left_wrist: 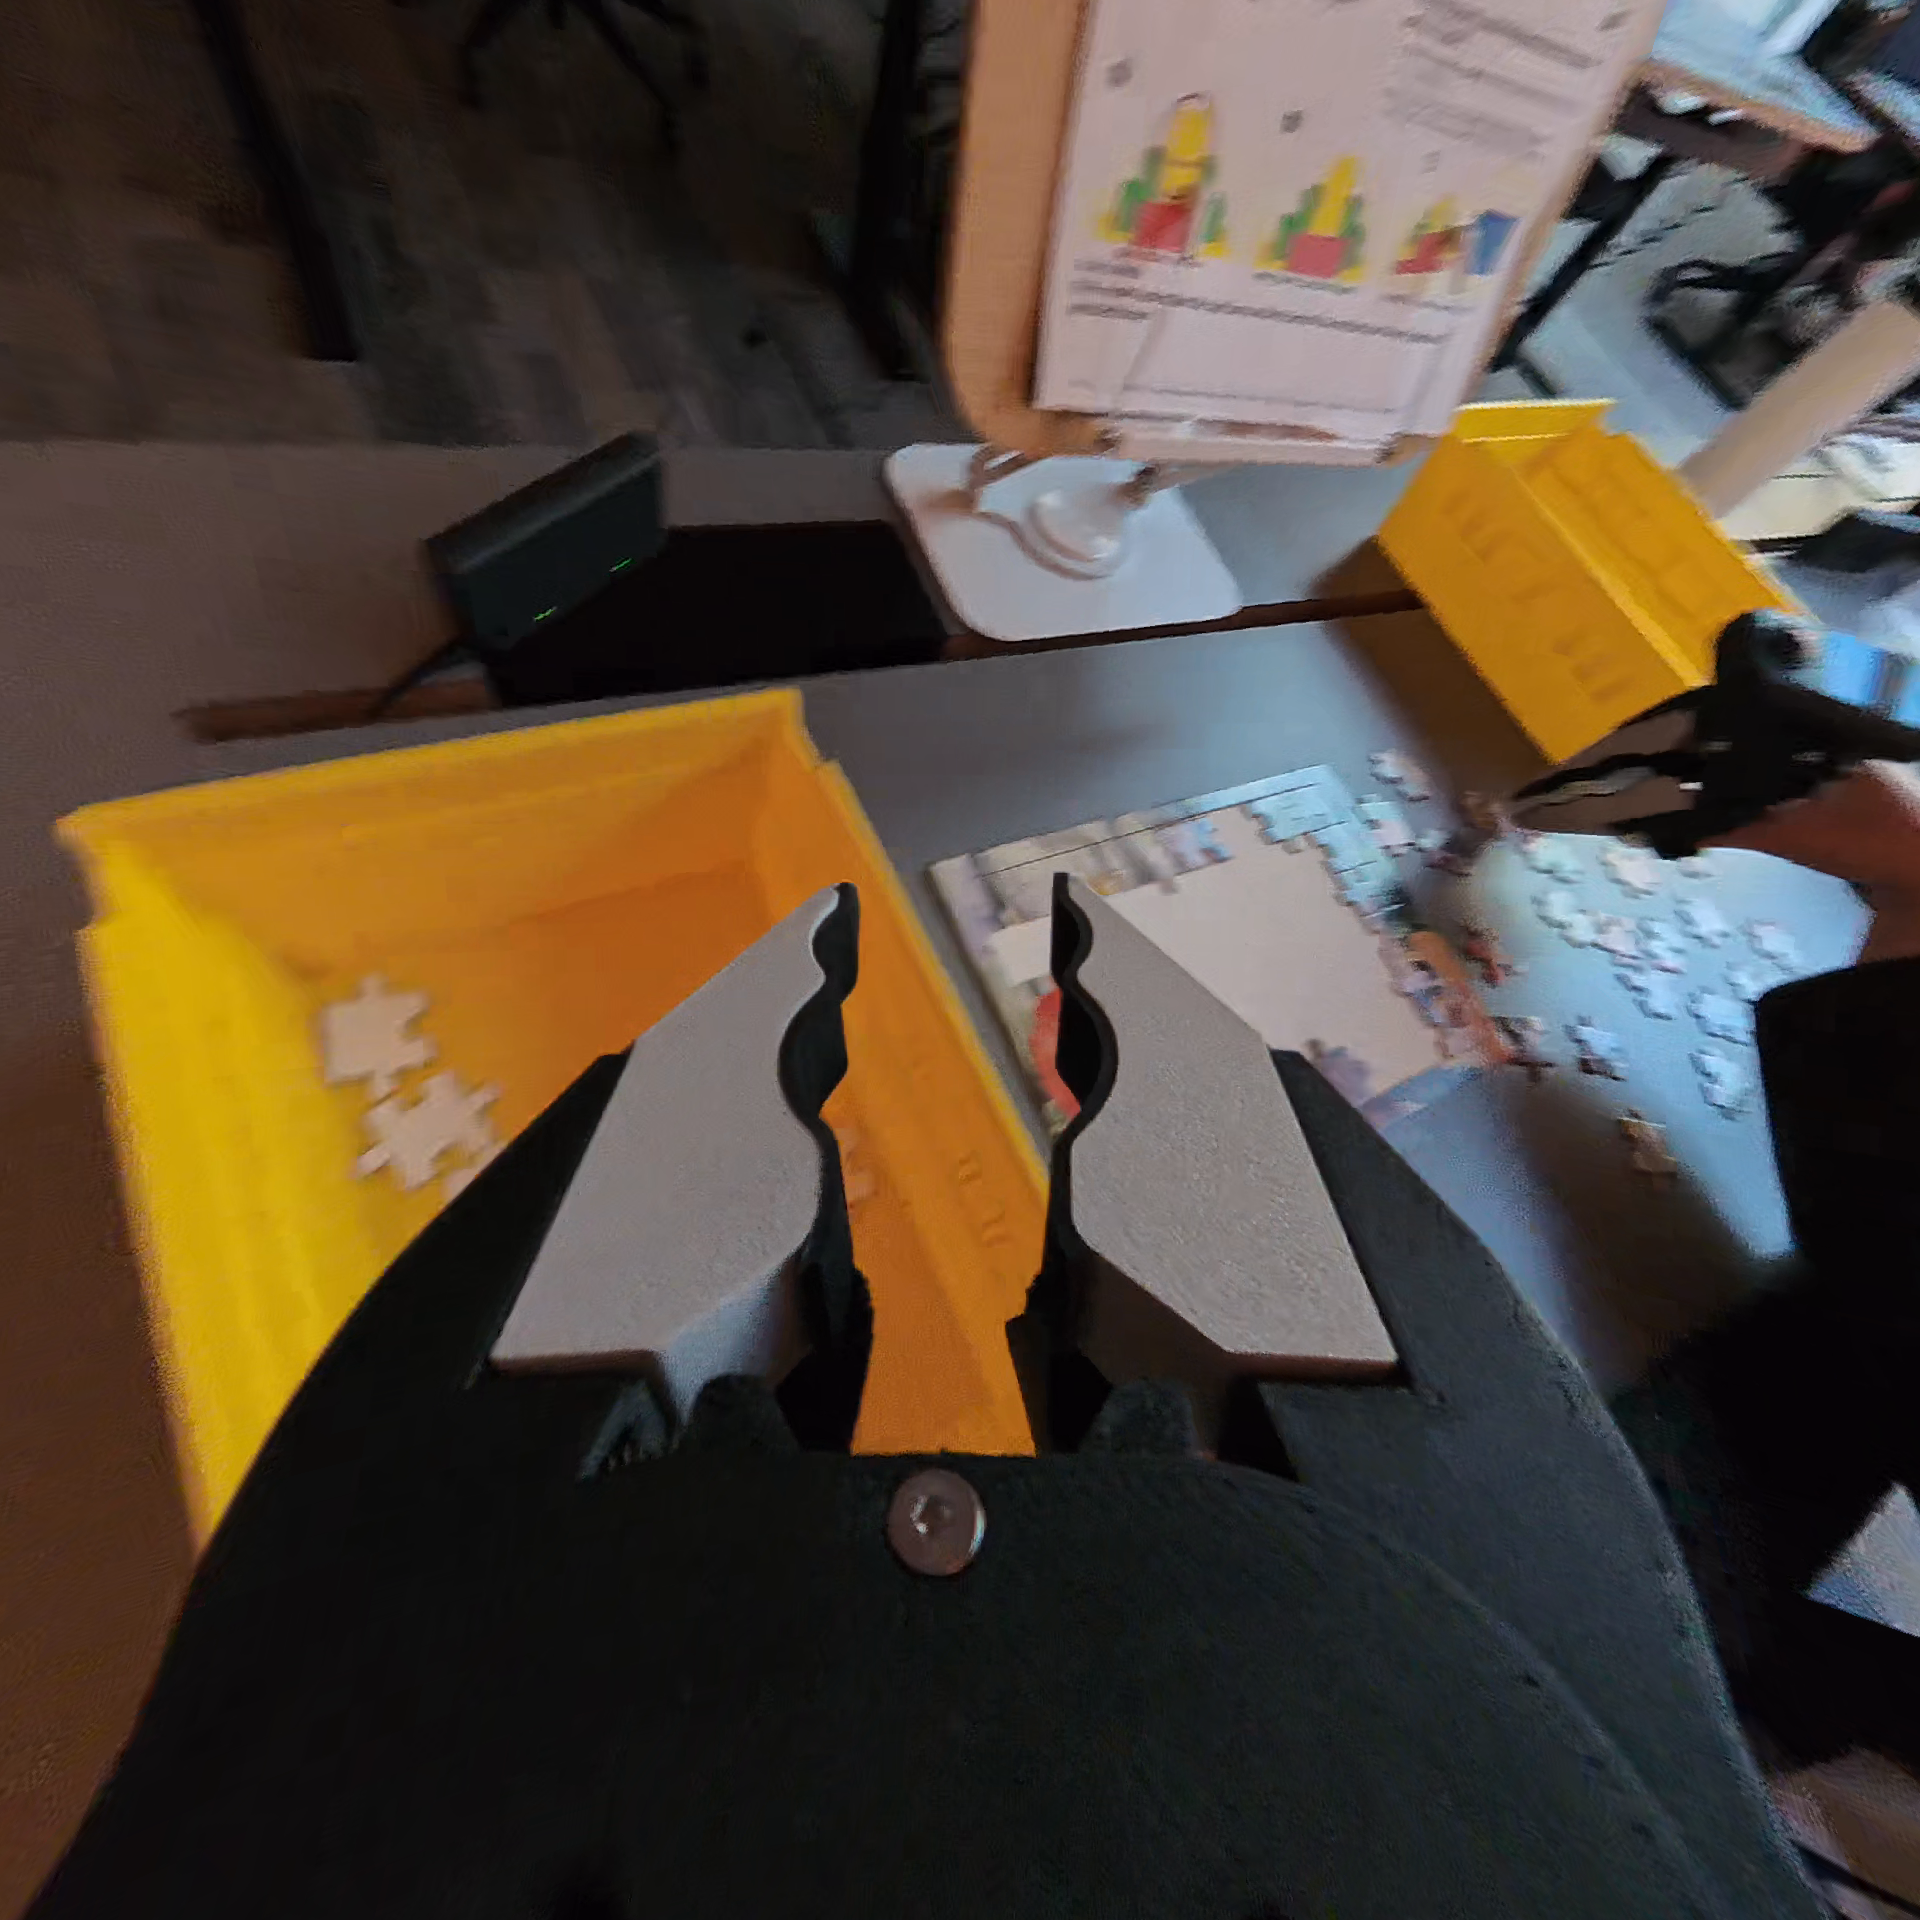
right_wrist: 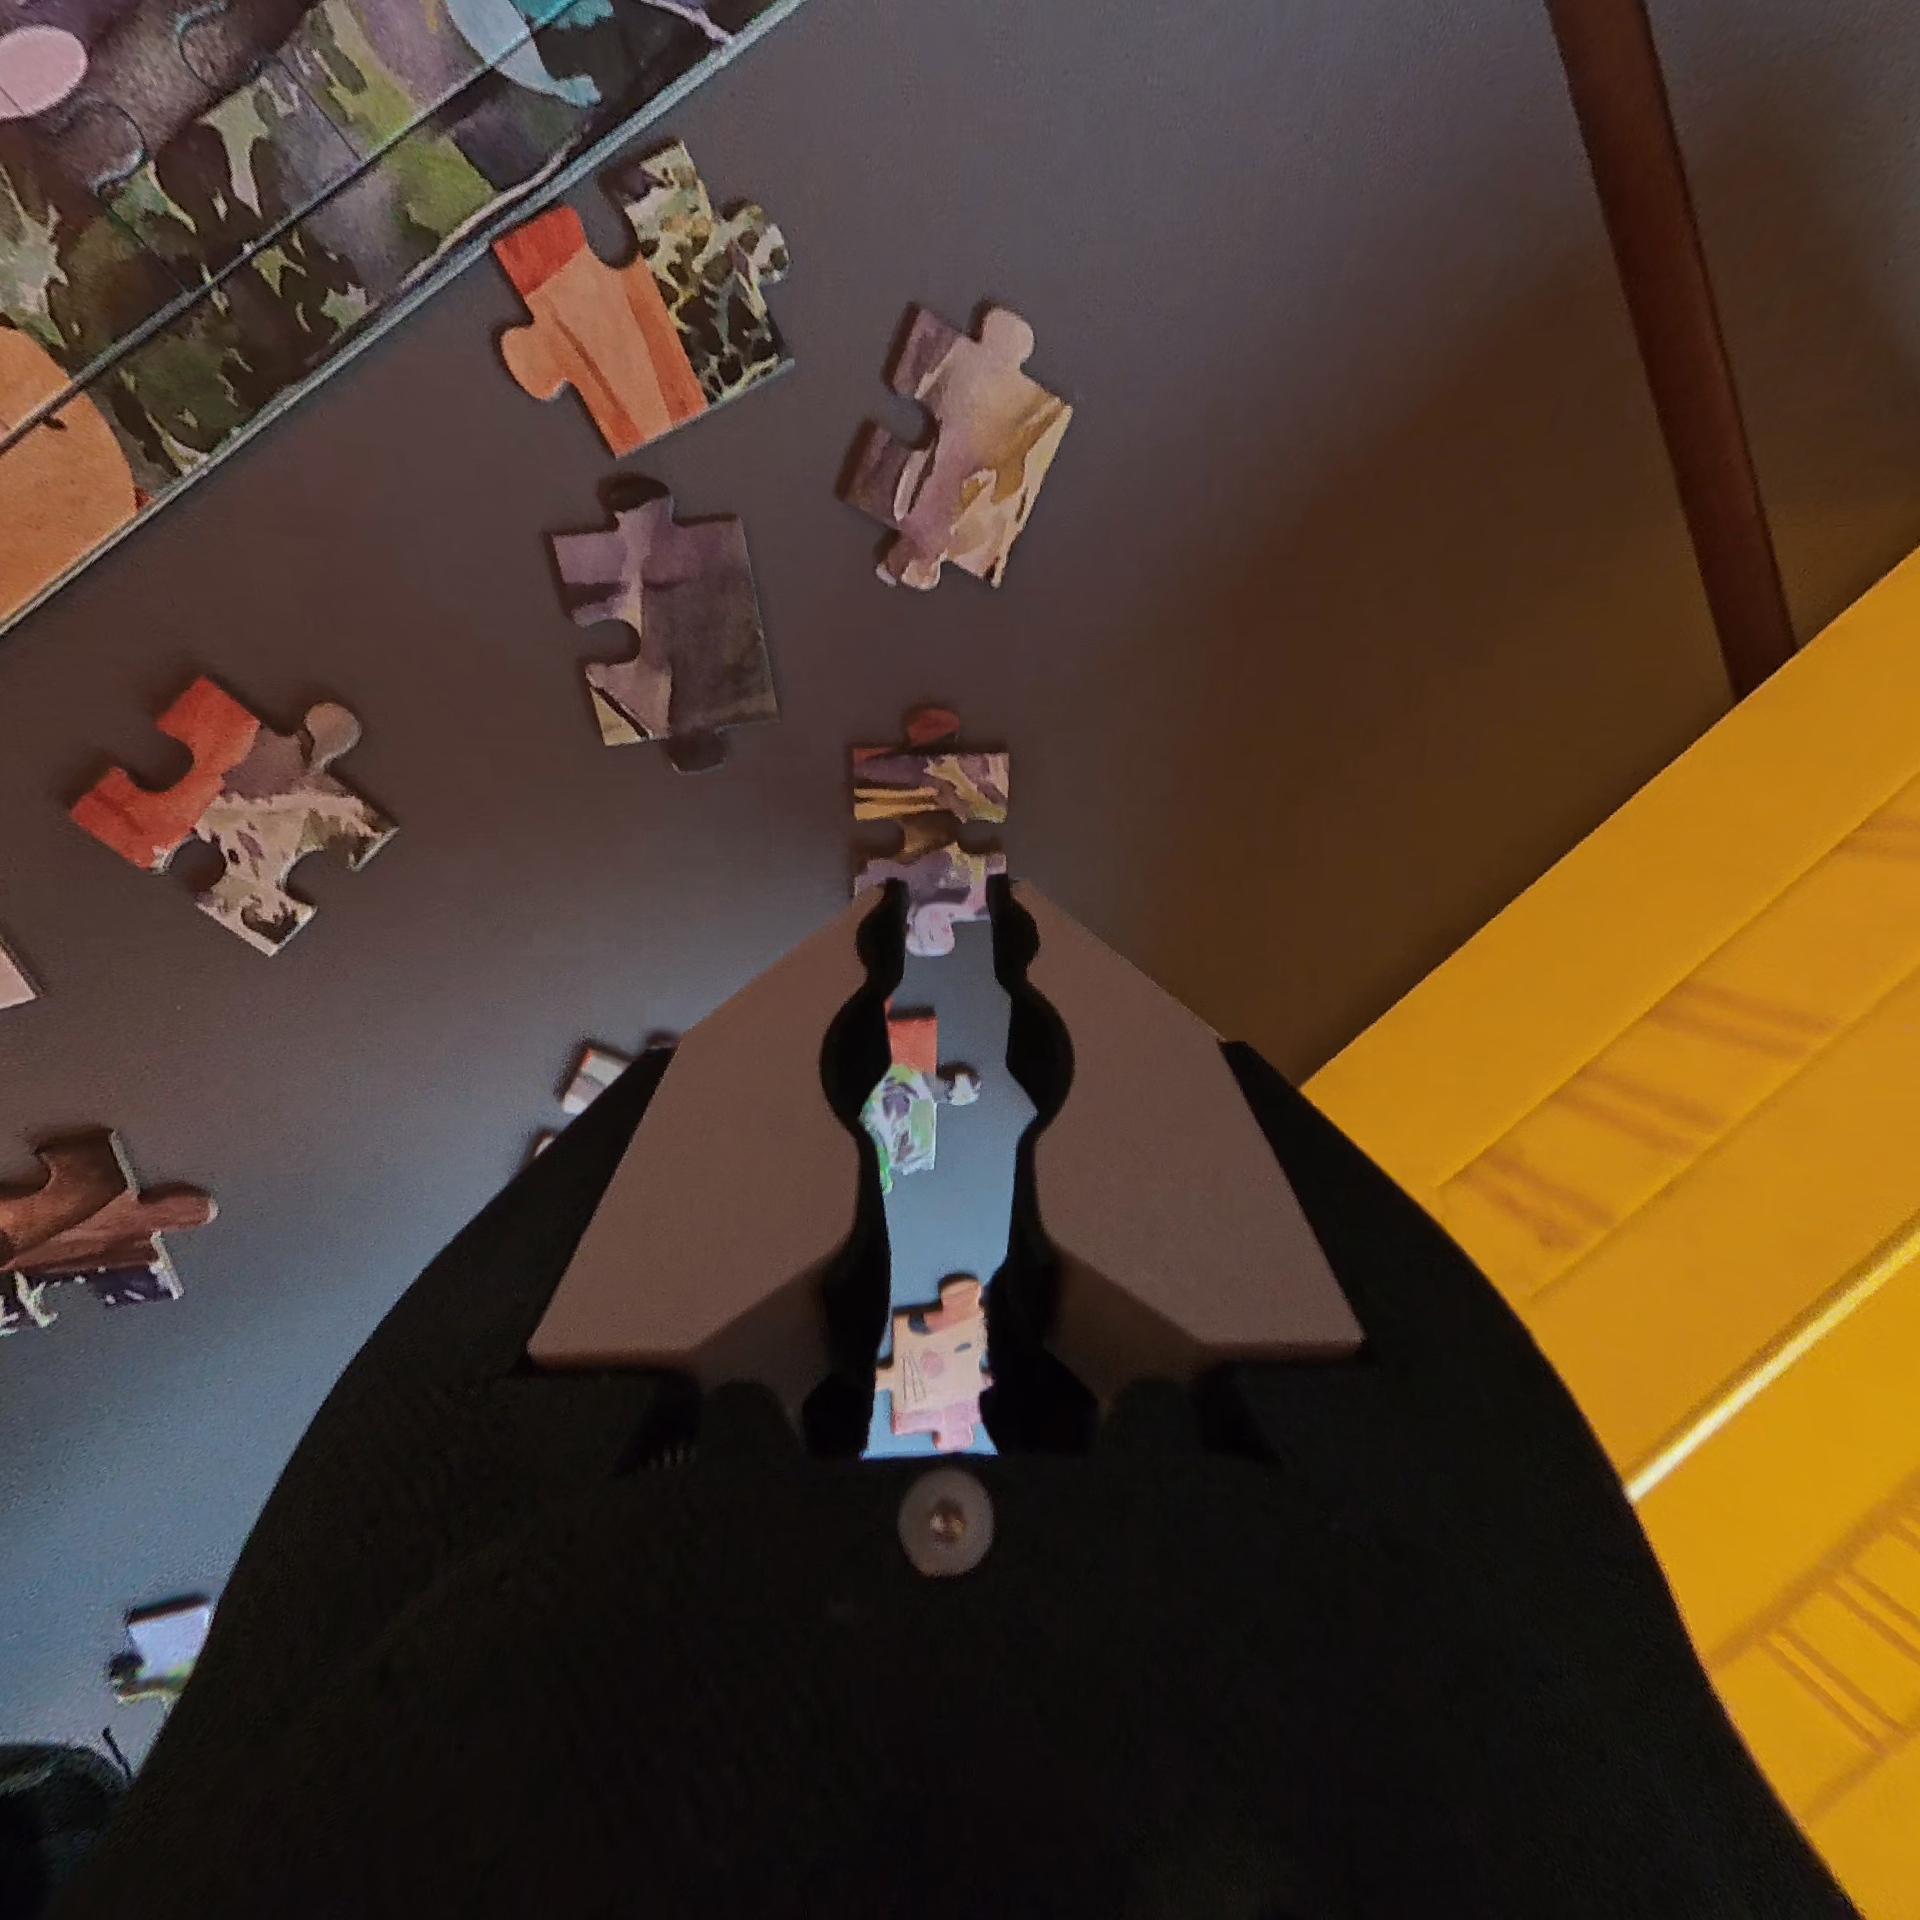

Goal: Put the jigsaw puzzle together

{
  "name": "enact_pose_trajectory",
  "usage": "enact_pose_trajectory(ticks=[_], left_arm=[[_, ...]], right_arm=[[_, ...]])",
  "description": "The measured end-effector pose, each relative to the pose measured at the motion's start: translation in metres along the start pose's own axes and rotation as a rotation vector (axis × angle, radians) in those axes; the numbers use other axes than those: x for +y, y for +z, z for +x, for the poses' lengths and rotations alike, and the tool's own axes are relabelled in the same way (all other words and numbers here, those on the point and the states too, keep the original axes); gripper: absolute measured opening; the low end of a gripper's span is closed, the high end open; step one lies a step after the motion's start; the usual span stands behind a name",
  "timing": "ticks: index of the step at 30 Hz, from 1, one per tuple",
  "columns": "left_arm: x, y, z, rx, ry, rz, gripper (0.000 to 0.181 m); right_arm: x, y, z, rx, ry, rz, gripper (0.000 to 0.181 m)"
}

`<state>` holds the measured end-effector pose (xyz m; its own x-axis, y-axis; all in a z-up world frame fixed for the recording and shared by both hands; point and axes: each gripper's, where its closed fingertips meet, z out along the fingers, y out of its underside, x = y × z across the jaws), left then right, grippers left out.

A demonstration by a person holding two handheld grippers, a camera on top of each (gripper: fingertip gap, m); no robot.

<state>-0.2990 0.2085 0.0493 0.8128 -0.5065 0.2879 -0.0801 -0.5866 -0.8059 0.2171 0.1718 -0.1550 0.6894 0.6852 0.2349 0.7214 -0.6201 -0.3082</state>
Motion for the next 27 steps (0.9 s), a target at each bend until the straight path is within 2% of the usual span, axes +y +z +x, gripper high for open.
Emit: enact_pose_trajectory(ticks=[2,5,8,12,16,19,21,24,27], left_arm=[[0.027,-0.011,-0.036,-0.097,-0.088,-0.101,0.037],[0.057,-0.011,-0.06,-0.097,-0.214,-0.204,0.038],[0.073,-0.002,-0.077,-0.126,-0.259,-0.271,0.038],[0.098,0.021,-0.096,-0.172,-0.279,-0.395,0.037],[0.118,0.041,-0.13,-0.346,-0.165,-0.515,0.046],[0.14,0.049,-0.15,-0.472,-0.064,-0.654,0.044],[0.148,0.053,-0.155,-0.488,-0.042,-0.695,0.037],[0.142,0.058,-0.15,-0.447,-0.077,-0.646,0.037],[0.133,0.055,-0.126,-0.338,-0.126,-0.601,0.036]], right_arm=[[-0.006,0.004,-0.001,0.003,-0.016,0.009,0.018],[-0.013,0.011,-0.007,-0.028,-0.005,0.028,0.025],[-0.016,0.013,-0.007,-0.05,0.037,0.051,0.025],[0.0,0.011,0.001,-0.036,0.092,0.014,0.018],[0.016,0.008,0.008,-0.017,0.13,-0.025,0.018],[0.006,0.002,0.012,0.017,0.101,0.016,0.018],[-0.009,-0.007,0.016,0.044,0.097,0.08,0.018],[-0.029,-0.023,0.023,0.109,0.073,0.161,0.018],[-0.04,-0.031,0.026,0.15,0.044,0.203,0.018]])
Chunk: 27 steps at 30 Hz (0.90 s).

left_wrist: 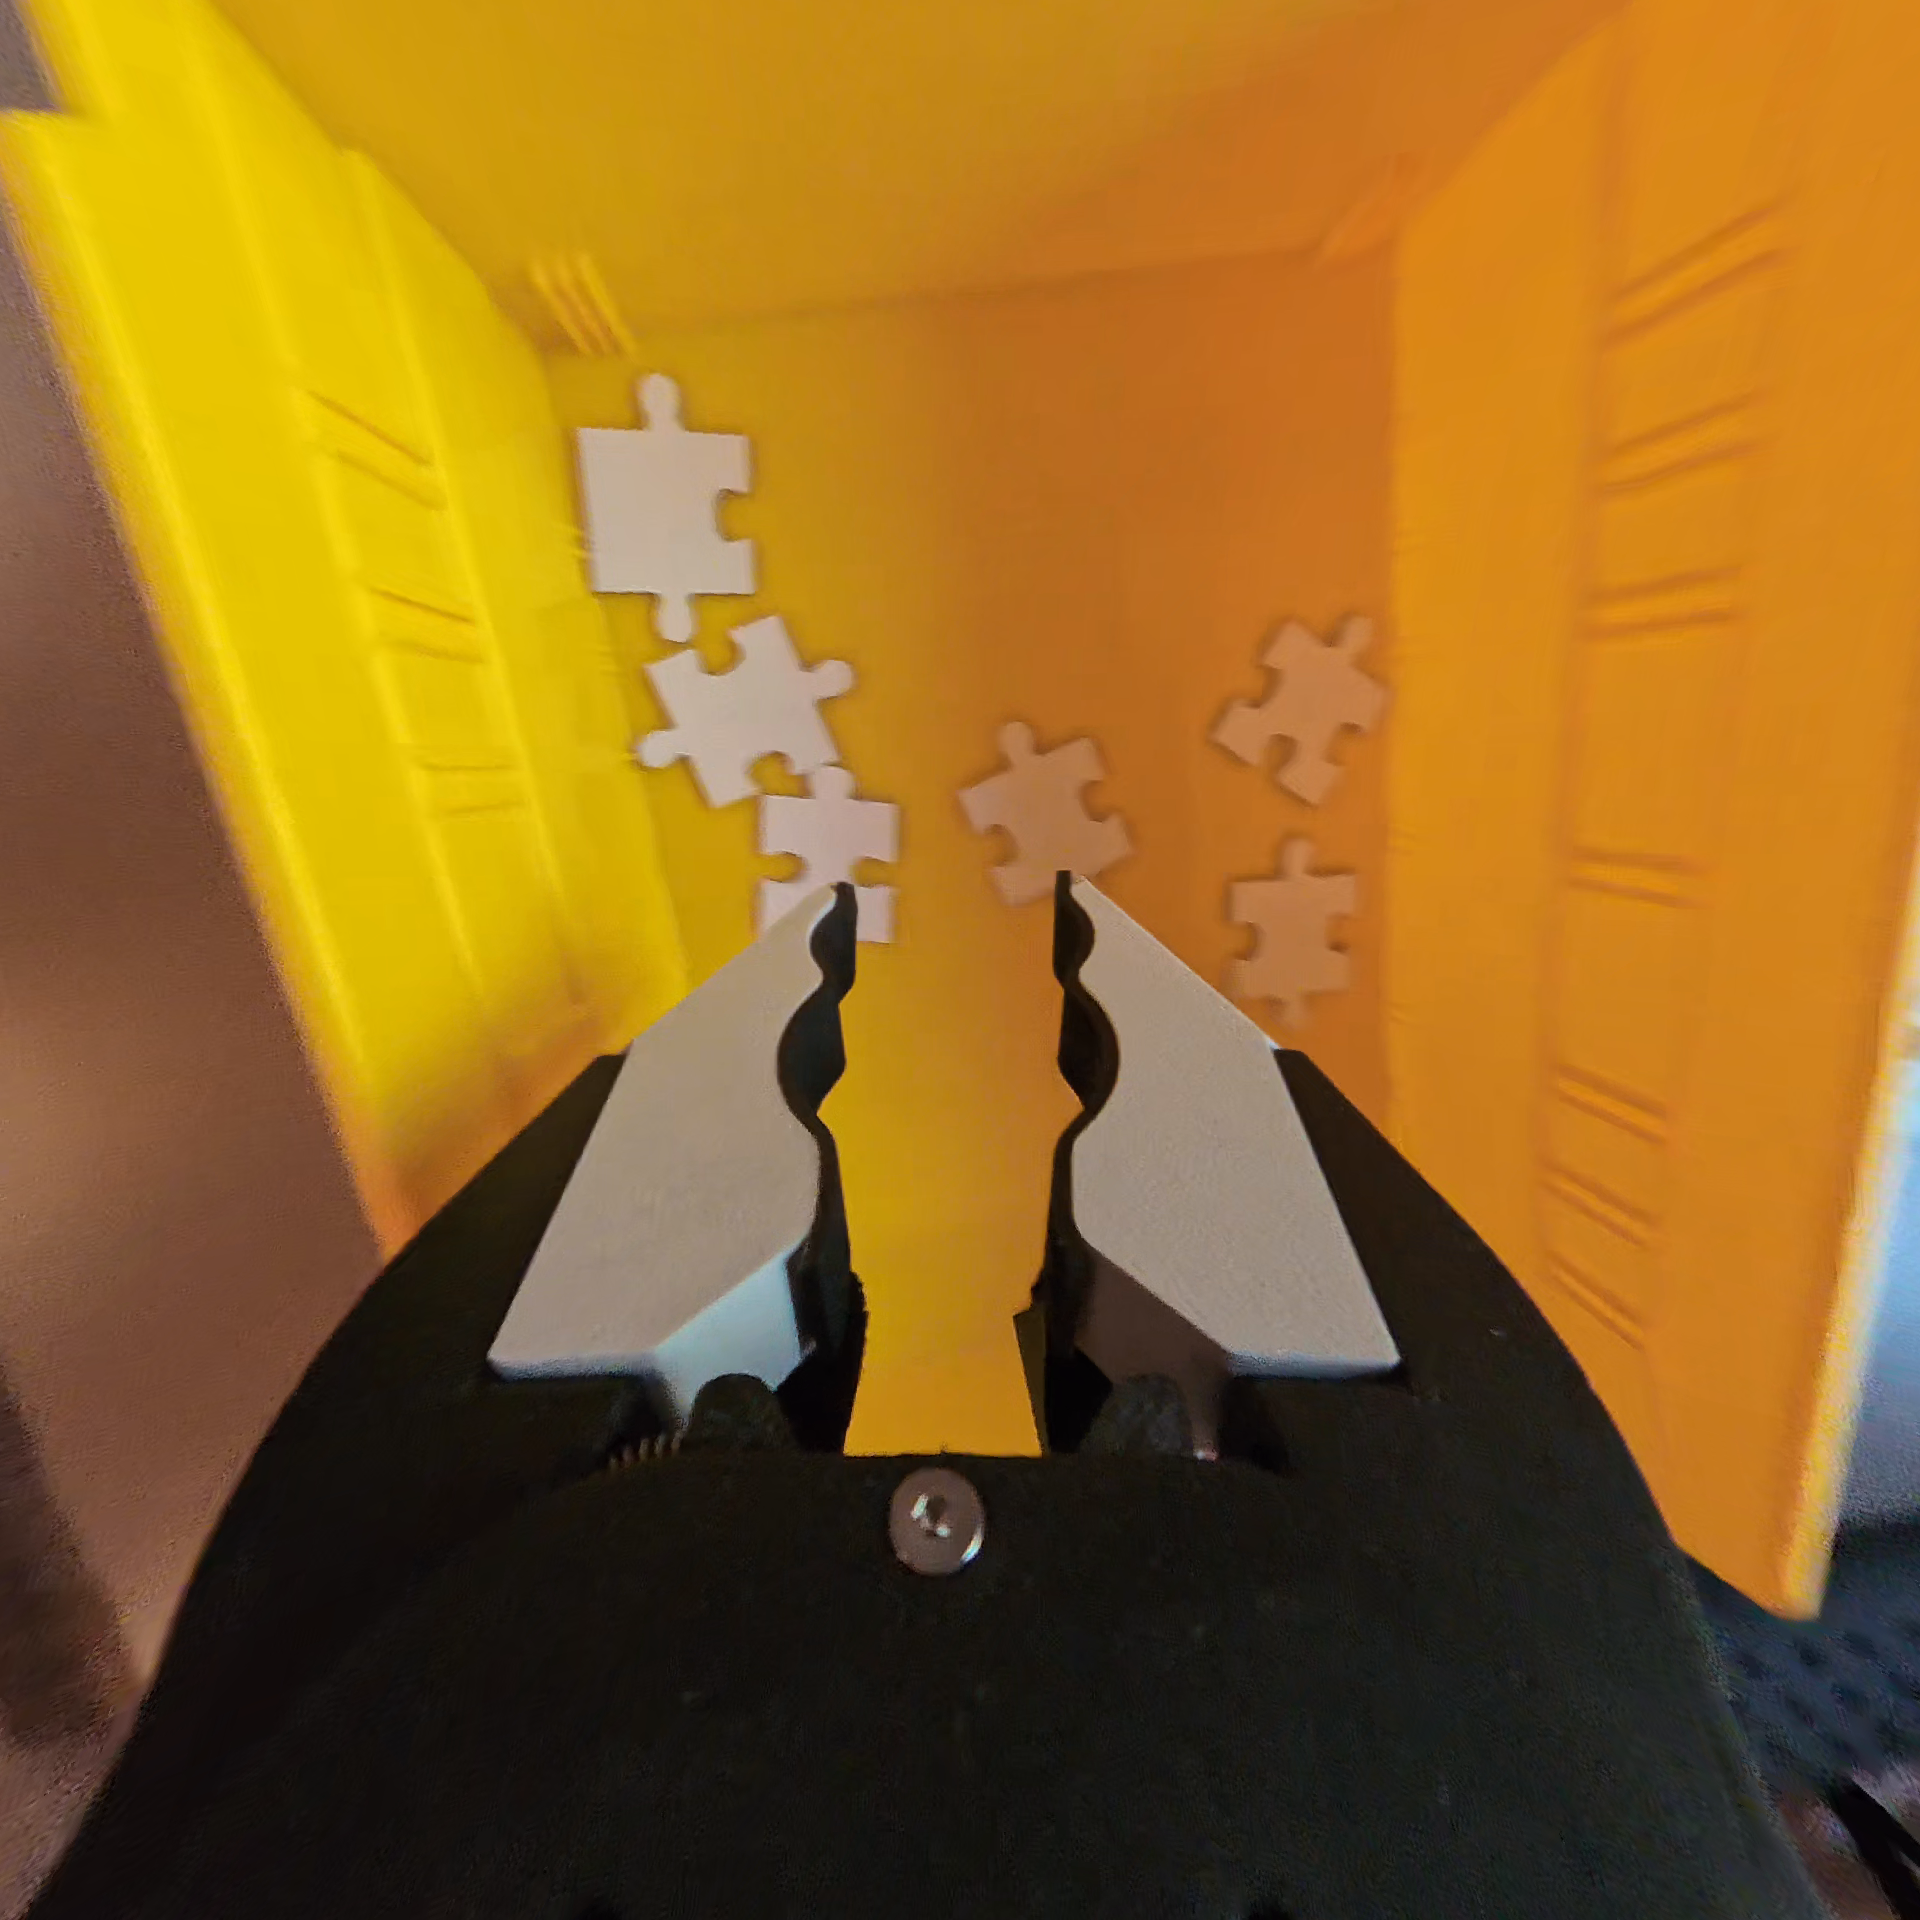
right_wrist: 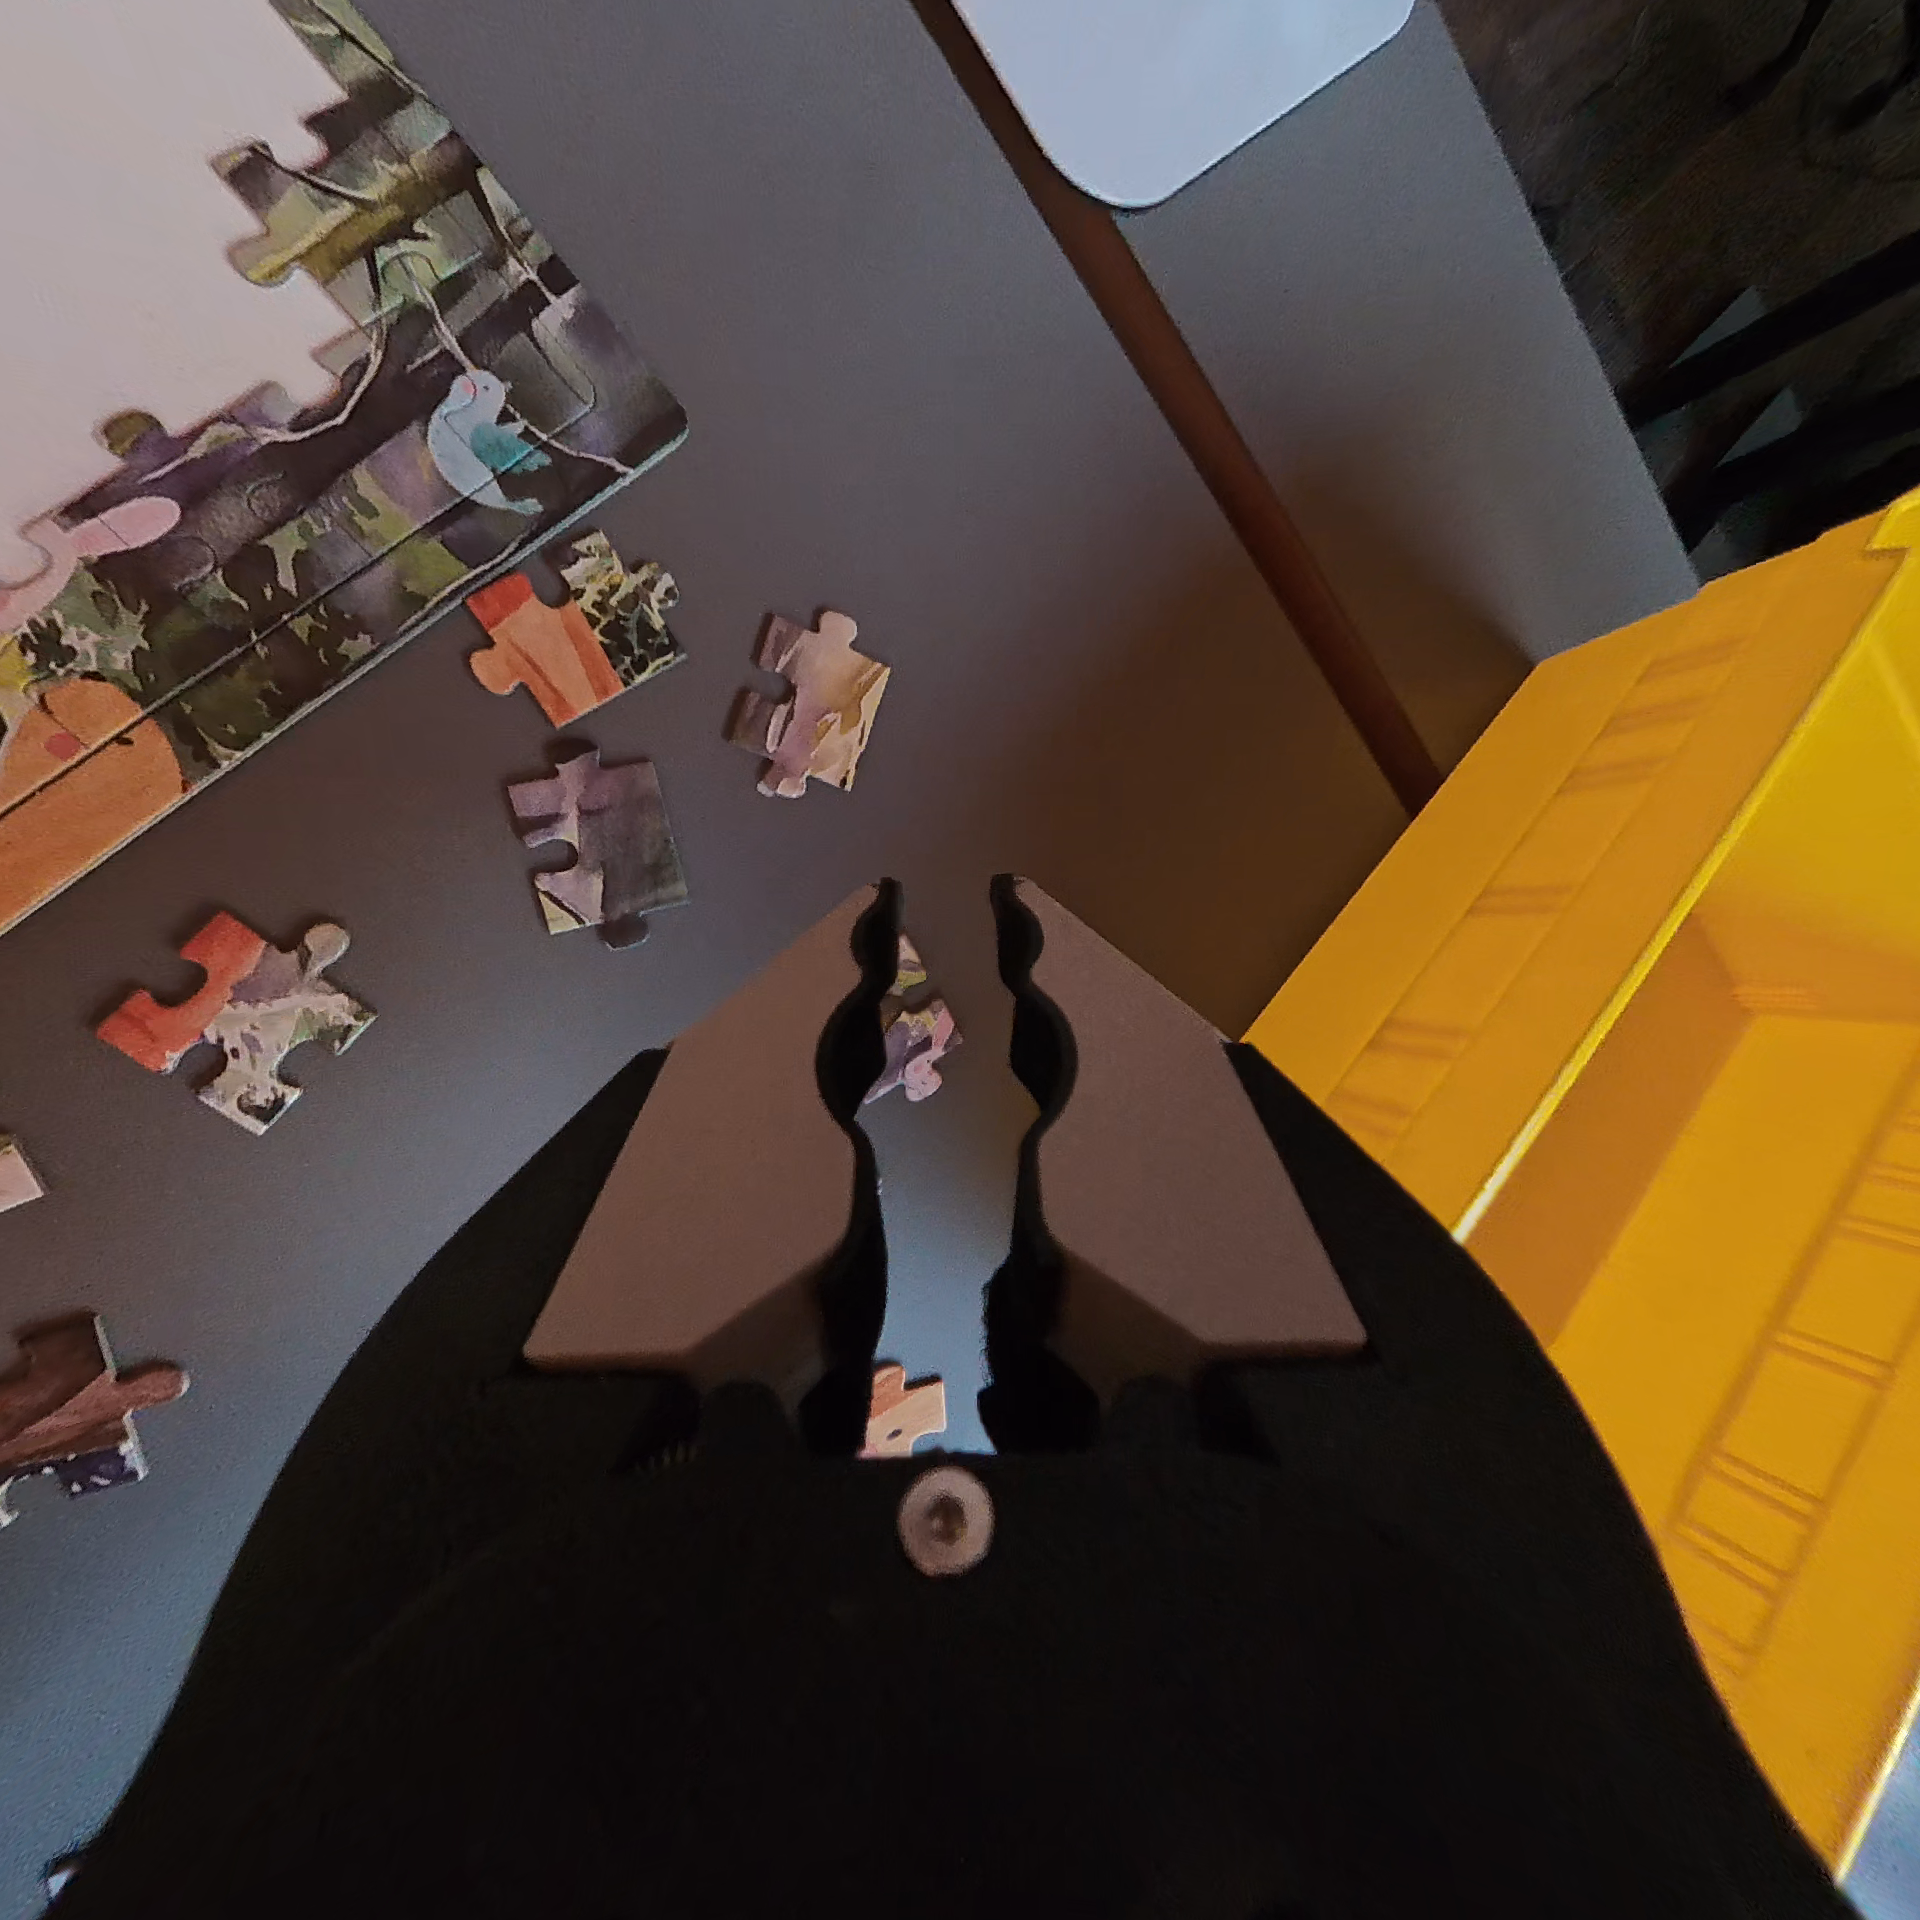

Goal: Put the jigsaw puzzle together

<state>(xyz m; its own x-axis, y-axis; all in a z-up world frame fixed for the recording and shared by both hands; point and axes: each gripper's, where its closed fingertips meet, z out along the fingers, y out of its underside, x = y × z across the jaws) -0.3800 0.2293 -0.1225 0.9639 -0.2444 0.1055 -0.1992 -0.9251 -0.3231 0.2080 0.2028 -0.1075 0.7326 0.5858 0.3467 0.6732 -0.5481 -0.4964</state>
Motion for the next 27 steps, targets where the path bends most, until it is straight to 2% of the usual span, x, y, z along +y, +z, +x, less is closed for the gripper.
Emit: enact_pose_trajectory(ticks=[2,5,7,10,16,23,27], left_arm=[[0.011,-0.005,0.02,0.104,-0.041,-0.05,0.037],[0.039,-0.002,0.033,0.144,-0.082,-0.206,0.036],[0.044,0.001,0.033,0.111,-0.061,-0.244,0.038],[0.034,0.006,0.037,0.107,-0.056,-0.226,0.038],[0.07,0.016,0.04,0.077,-0.082,-0.432,0.058],[0.072,0.023,0.035,0.013,-0.116,-0.473,0.058],[0.071,0.025,0.04,-0.057,-0.081,-0.504,0.048]], right_arm=[[-0.002,0.001,0.0,0.008,-0.008,0.004,0.018],[0.004,0.006,-0.002,-0.002,-0.018,-0.029,0.019],[0.01,0.01,-0.004,-0.011,-0.021,-0.058,0.02],[0.014,0.013,-0.006,-0.02,-0.031,-0.079,0.02],[0.017,0.015,-0.005,-0.021,-0.029,-0.087,0.02],[0.022,0.015,-0.005,-0.028,-0.029,-0.102,0.02],[0.026,0.015,-0.005,-0.034,-0.031,-0.116,0.02]])
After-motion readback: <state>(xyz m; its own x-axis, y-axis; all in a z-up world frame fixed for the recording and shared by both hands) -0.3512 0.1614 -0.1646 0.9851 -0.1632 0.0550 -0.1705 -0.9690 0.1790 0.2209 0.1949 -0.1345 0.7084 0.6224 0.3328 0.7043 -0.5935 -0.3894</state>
